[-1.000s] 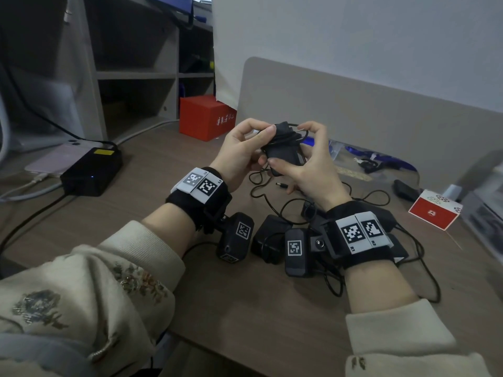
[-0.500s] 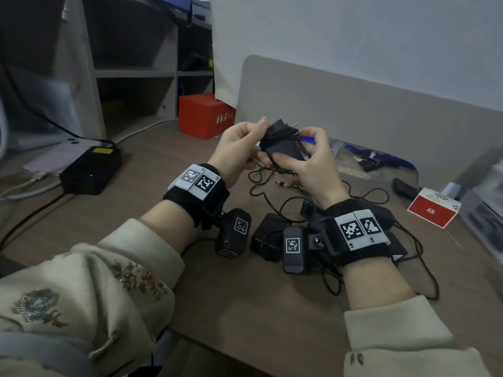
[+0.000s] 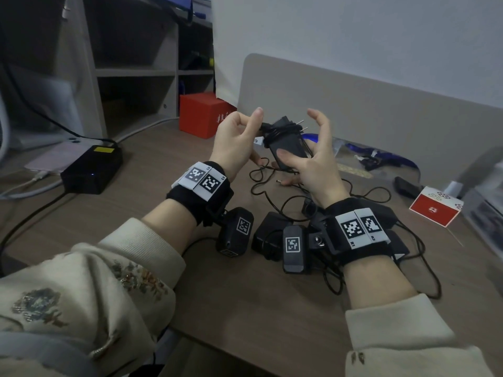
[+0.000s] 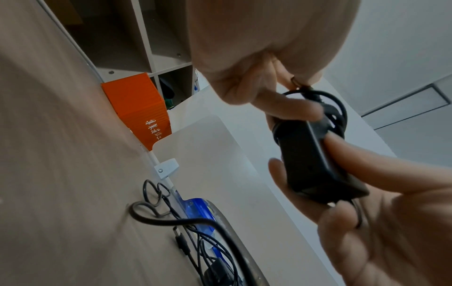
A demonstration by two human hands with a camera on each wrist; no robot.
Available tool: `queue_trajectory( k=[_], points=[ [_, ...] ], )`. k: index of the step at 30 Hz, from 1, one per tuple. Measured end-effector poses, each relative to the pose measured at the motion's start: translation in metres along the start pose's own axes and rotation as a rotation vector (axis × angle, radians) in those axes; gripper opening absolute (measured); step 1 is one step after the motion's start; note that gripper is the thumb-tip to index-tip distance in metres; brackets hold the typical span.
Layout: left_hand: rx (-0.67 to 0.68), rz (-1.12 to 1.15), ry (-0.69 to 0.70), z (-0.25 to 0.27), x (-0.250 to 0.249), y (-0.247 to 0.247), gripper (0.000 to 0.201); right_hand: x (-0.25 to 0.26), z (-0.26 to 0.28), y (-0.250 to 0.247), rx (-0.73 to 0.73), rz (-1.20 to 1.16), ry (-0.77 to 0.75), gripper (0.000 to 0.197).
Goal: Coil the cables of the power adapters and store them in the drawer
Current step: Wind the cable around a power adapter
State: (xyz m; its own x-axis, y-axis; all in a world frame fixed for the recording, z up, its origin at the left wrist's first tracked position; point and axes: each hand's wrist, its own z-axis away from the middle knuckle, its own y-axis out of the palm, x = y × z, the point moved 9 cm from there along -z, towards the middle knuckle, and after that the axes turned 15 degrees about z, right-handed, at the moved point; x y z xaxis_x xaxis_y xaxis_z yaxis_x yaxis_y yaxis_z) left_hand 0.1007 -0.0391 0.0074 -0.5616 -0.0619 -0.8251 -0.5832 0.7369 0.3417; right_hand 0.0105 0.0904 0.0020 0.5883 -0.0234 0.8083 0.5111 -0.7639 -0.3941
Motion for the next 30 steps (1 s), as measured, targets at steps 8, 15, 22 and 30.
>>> queue_trajectory(
  k=[8, 15, 22, 30],
  points=[
    [0.076, -0.318, 0.085, -0.011, 0.007, 0.003, 0.033, -0.003, -0.003, 0.001, -0.002, -0.024, 0.021, 0.062],
    [0.223, -0.414, 0.162, -0.007, 0.005, 0.019, 0.037, -0.004, 0.0, 0.0, 0.003, 0.0, 0.057, 0.051],
    [0.306, -0.271, 0.162, 0.0, 0.005, 0.027, 0.033, -0.009, 0.001, -0.013, -0.168, 0.024, 0.136, 0.062],
    [0.404, -0.323, 0.117, 0.008, 0.01, 0.038, 0.032, -0.017, -0.001, -0.023, -0.303, -0.069, 0.174, 0.033]
  ],
)
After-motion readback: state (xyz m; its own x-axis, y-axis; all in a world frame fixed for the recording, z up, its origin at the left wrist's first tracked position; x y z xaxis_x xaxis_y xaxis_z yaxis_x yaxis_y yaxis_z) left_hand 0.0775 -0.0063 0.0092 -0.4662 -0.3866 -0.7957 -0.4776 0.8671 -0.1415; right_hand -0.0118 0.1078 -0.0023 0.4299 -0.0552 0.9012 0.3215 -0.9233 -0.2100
